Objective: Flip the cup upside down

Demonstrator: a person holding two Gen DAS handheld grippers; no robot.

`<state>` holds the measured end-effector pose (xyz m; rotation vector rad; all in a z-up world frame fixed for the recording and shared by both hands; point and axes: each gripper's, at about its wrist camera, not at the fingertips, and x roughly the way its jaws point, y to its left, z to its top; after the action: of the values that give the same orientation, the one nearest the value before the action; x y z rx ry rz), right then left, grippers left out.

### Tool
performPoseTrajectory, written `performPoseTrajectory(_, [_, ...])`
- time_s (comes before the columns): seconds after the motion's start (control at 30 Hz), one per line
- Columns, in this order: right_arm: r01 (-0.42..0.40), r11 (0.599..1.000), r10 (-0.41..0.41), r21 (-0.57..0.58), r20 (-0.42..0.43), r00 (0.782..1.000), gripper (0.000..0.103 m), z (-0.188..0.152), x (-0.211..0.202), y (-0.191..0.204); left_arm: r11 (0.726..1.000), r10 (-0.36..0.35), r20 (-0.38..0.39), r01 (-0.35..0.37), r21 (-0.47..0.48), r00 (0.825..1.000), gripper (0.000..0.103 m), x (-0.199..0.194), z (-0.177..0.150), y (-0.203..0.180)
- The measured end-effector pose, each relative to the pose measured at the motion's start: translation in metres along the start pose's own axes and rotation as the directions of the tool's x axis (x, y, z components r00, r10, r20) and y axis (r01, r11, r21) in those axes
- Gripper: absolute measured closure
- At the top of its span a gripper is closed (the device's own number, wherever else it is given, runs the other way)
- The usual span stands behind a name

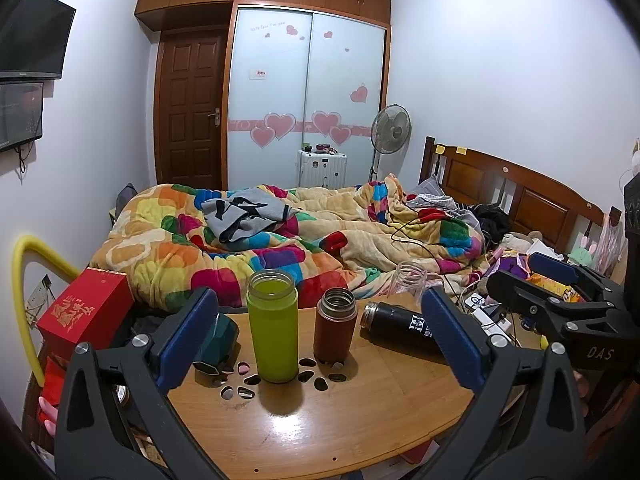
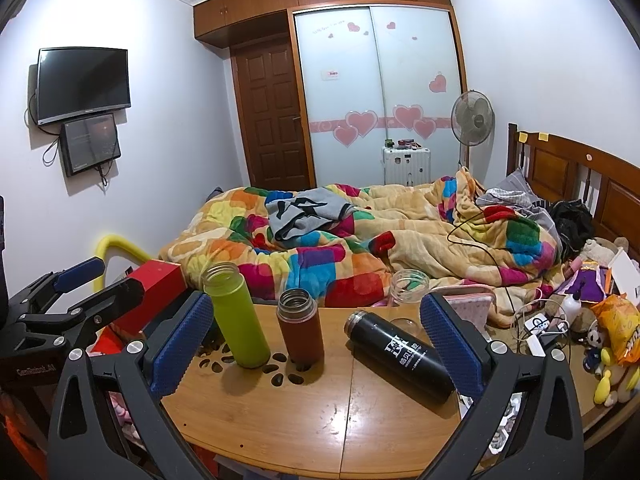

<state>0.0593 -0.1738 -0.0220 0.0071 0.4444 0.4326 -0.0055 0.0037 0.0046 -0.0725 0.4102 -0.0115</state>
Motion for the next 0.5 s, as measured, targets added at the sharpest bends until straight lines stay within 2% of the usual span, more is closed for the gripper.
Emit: performPoseTrajectory(0.5, [-0.005,1.0,0.006,0.001,-0.006,1.0,0.0,0.003,0.0013,0.0052,1.0,0.002,0.001,-0.002,-0.004,1.0,0.0,-0.0008,0.0029,0.0002])
